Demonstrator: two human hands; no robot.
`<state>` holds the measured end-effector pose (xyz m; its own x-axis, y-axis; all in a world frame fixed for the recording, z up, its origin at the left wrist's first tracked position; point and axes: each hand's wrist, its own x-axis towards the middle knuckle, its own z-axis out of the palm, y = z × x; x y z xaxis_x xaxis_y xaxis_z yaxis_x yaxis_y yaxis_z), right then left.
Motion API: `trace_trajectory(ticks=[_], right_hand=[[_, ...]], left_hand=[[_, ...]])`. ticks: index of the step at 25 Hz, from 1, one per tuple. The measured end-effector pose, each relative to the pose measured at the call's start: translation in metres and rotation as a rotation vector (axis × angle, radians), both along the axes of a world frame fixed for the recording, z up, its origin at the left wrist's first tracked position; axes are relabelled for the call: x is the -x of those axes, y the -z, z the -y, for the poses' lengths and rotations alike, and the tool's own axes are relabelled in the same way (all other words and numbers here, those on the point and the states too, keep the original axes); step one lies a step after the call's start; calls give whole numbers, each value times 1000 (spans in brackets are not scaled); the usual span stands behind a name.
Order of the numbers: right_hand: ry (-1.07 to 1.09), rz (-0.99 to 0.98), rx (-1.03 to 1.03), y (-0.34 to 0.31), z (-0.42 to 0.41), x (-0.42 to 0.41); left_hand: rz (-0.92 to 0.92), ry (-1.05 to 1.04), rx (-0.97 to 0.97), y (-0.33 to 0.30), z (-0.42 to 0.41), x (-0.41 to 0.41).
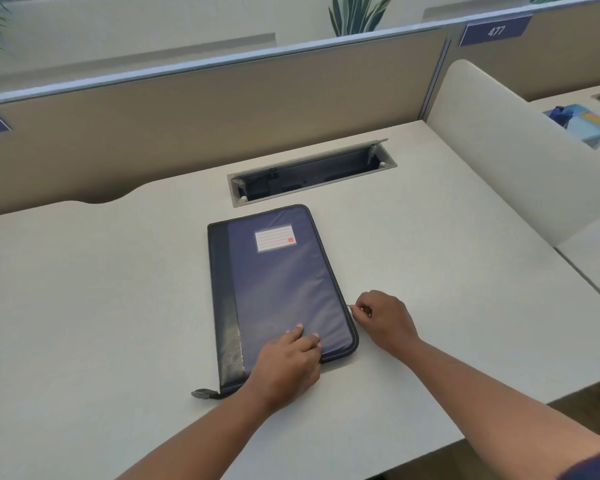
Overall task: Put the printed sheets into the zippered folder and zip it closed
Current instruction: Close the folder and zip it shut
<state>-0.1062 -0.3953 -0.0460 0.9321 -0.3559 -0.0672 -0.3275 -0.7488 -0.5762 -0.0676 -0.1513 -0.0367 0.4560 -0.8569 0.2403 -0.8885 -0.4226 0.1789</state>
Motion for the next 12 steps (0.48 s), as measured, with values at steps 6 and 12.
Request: trace_trajectory(ticks=[6, 12], right_hand=[[55, -59, -24, 5, 5, -33], [420, -77, -597, 2, -7, -16]], left_hand=[[-39, 28, -87, 2, 4, -7], [-330, -125, -183, -18, 54, -52]])
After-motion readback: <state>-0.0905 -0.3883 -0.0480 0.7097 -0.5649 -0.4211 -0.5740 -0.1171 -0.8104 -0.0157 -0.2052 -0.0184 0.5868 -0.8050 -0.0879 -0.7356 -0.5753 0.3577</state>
